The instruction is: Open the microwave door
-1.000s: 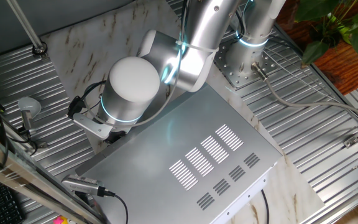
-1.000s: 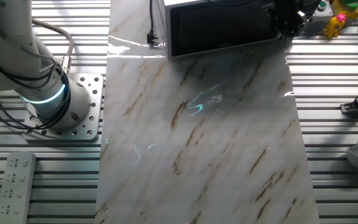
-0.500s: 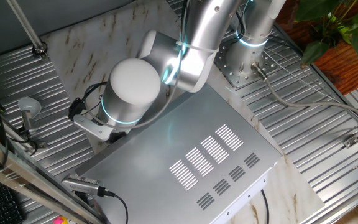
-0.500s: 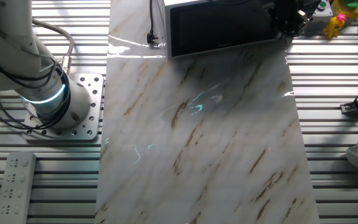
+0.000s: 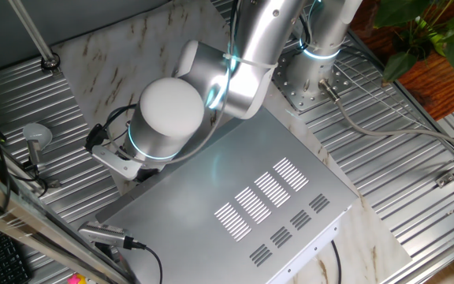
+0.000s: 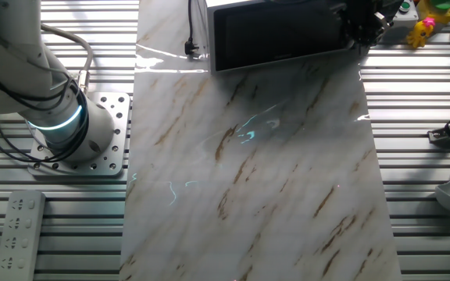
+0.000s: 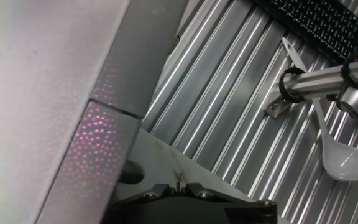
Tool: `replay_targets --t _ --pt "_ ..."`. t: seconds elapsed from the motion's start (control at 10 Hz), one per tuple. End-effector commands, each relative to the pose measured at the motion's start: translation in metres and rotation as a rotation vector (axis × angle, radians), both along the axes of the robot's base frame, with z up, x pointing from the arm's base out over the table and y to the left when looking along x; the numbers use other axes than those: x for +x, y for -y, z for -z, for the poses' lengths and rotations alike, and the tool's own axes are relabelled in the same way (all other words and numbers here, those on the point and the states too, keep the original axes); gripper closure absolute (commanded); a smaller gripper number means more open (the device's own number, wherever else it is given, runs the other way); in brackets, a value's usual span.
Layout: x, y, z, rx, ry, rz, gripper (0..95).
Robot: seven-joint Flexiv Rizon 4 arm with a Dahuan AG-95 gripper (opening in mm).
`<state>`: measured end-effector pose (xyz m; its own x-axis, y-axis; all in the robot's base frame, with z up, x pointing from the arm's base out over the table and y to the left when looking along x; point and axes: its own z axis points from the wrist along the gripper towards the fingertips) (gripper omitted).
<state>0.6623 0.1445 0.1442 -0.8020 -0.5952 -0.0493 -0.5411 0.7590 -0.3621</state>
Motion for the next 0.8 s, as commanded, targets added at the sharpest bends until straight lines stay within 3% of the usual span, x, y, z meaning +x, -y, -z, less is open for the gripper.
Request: replay_targets --t 0.1,0.3,0.8 --pt "-0.0084 -0.0157 0.0109 -0.002 0.001 -0.008 95.0" --pt "-0.0084 -0.0157 0.0109 0.016 -0.004 -0.012 95.0" --pt "-0.0084 -0.0157 0.0109 0.014 -0.005 -0.019 95.0"
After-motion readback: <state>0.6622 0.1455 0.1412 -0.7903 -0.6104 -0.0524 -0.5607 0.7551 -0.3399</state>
